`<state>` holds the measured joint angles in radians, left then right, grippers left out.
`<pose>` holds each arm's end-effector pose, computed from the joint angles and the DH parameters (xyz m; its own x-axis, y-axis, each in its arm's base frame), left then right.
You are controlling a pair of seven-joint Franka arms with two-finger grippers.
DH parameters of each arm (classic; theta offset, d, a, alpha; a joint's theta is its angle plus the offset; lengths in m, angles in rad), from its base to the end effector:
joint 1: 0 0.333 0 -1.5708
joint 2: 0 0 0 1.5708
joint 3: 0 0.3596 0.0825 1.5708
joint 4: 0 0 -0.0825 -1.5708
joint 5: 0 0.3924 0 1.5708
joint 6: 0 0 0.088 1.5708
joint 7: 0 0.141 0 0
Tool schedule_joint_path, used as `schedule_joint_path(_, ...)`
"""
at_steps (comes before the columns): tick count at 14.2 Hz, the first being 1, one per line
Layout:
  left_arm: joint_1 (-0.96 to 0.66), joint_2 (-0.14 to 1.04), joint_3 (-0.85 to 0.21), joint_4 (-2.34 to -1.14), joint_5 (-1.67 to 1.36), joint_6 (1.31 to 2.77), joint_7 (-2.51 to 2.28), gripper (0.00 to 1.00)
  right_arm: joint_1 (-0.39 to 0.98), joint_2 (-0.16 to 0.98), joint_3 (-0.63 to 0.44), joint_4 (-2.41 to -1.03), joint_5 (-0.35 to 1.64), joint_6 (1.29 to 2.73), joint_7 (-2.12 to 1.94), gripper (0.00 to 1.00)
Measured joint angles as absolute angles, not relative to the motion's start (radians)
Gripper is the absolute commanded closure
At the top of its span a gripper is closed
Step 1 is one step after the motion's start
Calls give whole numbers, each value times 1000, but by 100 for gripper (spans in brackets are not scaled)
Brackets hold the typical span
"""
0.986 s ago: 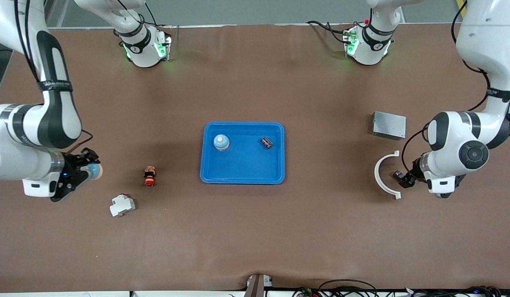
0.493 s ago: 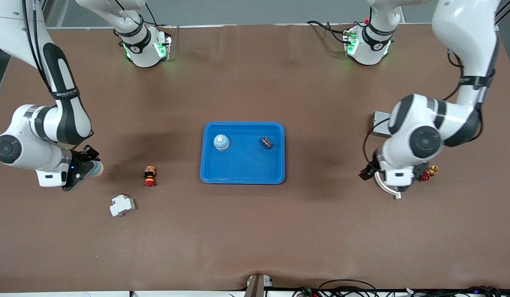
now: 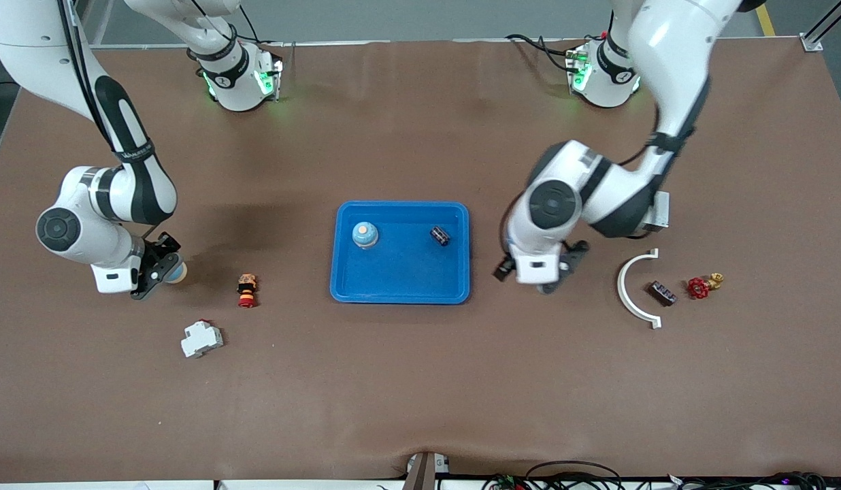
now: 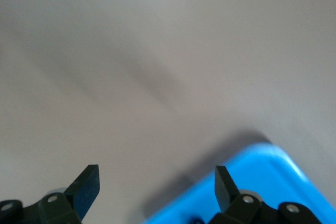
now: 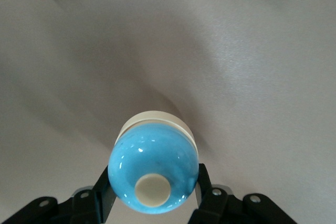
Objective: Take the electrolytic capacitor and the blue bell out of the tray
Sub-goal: 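Grasp the second capacitor with the left gripper while the right gripper lowers the bell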
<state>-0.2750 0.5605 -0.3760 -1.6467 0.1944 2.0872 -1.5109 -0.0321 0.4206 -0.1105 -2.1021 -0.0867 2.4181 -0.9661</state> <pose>0.5822 -0.3860 0.2976 0.6938 0.7191 -0.0400 0.7157 -0.6946 -0.0727 0.5839 -0.0862 0.2080 0.6147 0.7764 -0.1389 0.7806 -0.6241 -0.0336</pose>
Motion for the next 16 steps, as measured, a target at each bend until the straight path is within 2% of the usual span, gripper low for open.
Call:
schedule_joint_path(6, -451, 653, -359, -1642, 220, 2290, -1688, 8, -32, 421, -108, -2146, -87, 2485, -966, 66)
schedule_joint_path(10, -483, 696, -356, -1639, 276, 2304, -1742, 10, -32, 421, -108, -2170, -87, 2513, -966, 58)
schedule_joint_path(14, -484, 729, -353, -1637, 285, 2331, -1752, 17, -32, 421, -108, -2174, -87, 2518, -966, 48)
schedule_joint_path(15, -484, 740, -353, -1637, 285, 2339, -1752, 17, -32, 421, -108, -2175, -87, 2518, -966, 42)
schedule_joint_path(16, -484, 750, -353, -1637, 285, 2345, -1752, 25, -32, 421, -108, -2176, -87, 2519, -966, 24)
